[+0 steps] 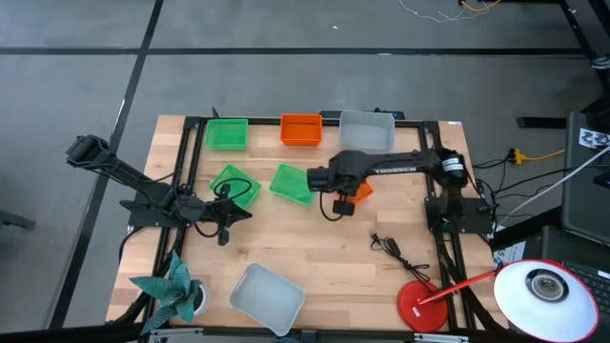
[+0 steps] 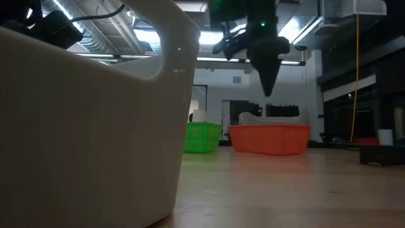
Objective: Stack baskets by color
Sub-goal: Stack the bottom orange bin on top of the top orange bin
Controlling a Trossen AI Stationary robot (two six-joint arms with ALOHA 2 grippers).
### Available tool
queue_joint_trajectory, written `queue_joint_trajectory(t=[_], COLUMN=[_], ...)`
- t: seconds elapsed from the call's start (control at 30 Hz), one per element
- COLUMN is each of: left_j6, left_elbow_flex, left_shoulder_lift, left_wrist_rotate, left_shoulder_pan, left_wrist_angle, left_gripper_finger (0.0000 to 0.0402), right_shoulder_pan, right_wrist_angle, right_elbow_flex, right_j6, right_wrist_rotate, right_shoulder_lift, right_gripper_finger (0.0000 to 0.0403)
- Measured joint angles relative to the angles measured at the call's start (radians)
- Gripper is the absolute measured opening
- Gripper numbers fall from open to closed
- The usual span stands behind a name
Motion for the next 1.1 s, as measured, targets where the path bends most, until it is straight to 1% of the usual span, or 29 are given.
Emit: queue_joint_trajectory(t=[0.1,0.2,0.33,0.4,0.5,0.6,0.7,0.83,1.1], left_j6=[-0.001,-0.002,-0.003,-0.003,-0.025,-0.027,-0.027,-0.026,-0.026], left_elbow_flex=[0.000,0.000,0.000,0.000,0.000,0.000,0.000,0.000,0.000], left_shoulder_lift=[0.000,0.000,0.000,0.000,0.000,0.000,0.000,0.000,0.000], left_wrist_rotate=[0.000,0.000,0.000,0.000,0.000,-0.001,-0.012,-0.028,-0.029], left_shoulder_pan=[0.000,0.000,0.000,0.000,0.000,0.000,0.000,0.000,0.000], left_wrist_angle=[0.000,0.002,0.010,0.010,0.011,0.011,0.016,0.017,0.017], left_gripper_finger=[0.0000,0.0000,0.0000,0.0000,0.0000,0.0000,0.0000,0.0000,0.0000], right_shoulder_pan=[0.025,0.032,0.021,0.011,-0.002,-0.009,-0.021,-0.044,-0.100], right_wrist_angle=[0.142,0.292,0.516,0.640,0.764,0.783,0.762,0.692,0.656], right_elbow_flex=[-0.135,-0.307,-0.528,-0.621,-0.740,-0.816,-0.861,-0.867,-0.850], right_j6=[0.056,0.113,0.142,0.142,0.142,0.143,0.142,0.128,0.012], right_wrist_rotate=[0.083,0.098,0.092,0.058,-0.003,-0.025,-0.006,0.063,0.163], right_shoulder_lift=[-0.074,-0.165,-0.287,-0.339,-0.390,-0.422,-0.436,-0.437,-0.442], right_gripper_finger=[0.0000,0.0000,0.0000,0.0000,0.0000,0.0000,0.0000,0.0000,0.0000])
